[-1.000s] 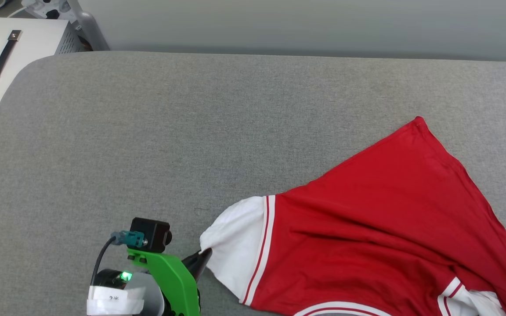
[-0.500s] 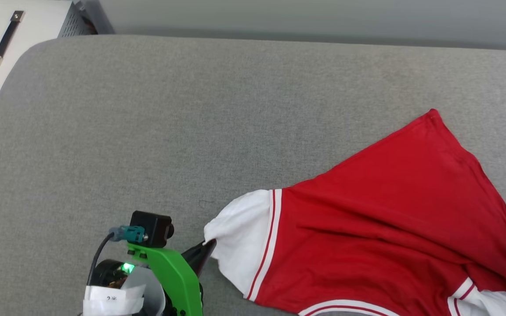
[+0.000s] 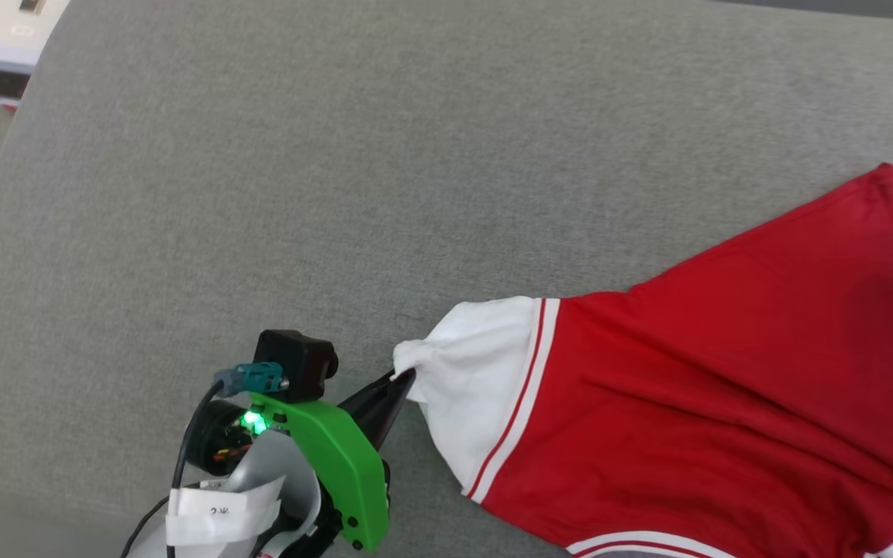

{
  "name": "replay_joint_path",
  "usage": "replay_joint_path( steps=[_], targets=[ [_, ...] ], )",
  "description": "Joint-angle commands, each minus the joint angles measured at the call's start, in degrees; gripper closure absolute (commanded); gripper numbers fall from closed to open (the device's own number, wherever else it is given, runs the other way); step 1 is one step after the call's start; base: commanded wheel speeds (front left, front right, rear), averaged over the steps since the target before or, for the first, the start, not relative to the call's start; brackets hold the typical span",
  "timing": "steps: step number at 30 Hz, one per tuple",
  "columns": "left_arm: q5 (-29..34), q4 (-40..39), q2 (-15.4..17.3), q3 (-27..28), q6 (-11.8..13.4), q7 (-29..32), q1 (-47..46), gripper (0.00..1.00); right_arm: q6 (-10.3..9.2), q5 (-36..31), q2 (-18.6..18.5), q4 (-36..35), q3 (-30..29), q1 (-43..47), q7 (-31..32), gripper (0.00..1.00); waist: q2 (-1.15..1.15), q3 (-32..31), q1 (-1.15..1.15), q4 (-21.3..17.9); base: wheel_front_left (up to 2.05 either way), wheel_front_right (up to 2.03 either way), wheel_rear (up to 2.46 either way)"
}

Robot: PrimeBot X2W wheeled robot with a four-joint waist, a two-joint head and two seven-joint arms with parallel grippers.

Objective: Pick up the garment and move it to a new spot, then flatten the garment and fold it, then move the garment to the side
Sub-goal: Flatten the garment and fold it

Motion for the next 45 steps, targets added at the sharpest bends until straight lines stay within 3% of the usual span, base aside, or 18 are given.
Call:
replay_joint_path(
  steps=[1,12,19,21,23,29,45],
  targets=[
    [0.9,-0.3,-0.6,-0.2,-0.2,-0.4,-1.2,1.0,-0.05,-0.9,-0.5,1.4,0.4,-1.7,0.3,0.0,0.0,4.1,0.0,3.9,0.0,0.0,0.0],
    [1.7,0.1,-2.1,-1.1,-1.0,-1.8,-2.9,1.0,-0.05,-4.3,-0.9,10.5,2.5,-7.9,-2.2,0.0,0.0,8.0,0.0,7.4,0.0,0.0,0.0],
    [1.5,0.7,-2.5,-1.4,-1.4,-2.3,-2.9,1.0,-0.05,-4.3,-2.8,12.8,6.6,-6.1,-2.1,0.0,0.0,8.6,0.0,8.4,0.0,0.0,0.0],
    [1.4,0.9,-2.5,-1.4,-1.5,-2.4,-2.9,1.0,-0.05,-3.7,-2.7,13.3,6.8,-5.2,-1.5,0.59,0.0,8.6,0.0,8.6,0.0,0.0,0.0],
    [1.2,1.1,-2.5,-1.4,-1.6,-2.4,-2.9,1.0,-0.05,-3.4,-2.9,13.4,7.0,-4.7,-1.6,1.0,0.0,8.6,0.0,8.6,0.0,0.0,0.0],
    [0.8,2.0,-2.4,-1.0,-1.5,-2.7,-2.9,1.0,-0.05,-2.8,-2.8,13.4,8.1,-5.1,-6.9,1.0,0.0,7.1,0.0,8.0,0.0,0.0,0.0],
    [0.7,3.0,-0.3,2.0,0.2,-5.2,-1.5,1.0,-0.05,1.0,-3.4,16.6,13.4,-7.0,-31.8,1.0,0.0,-4.0,0.0,0.9,0.0,0.0,0.0]
  ],
)
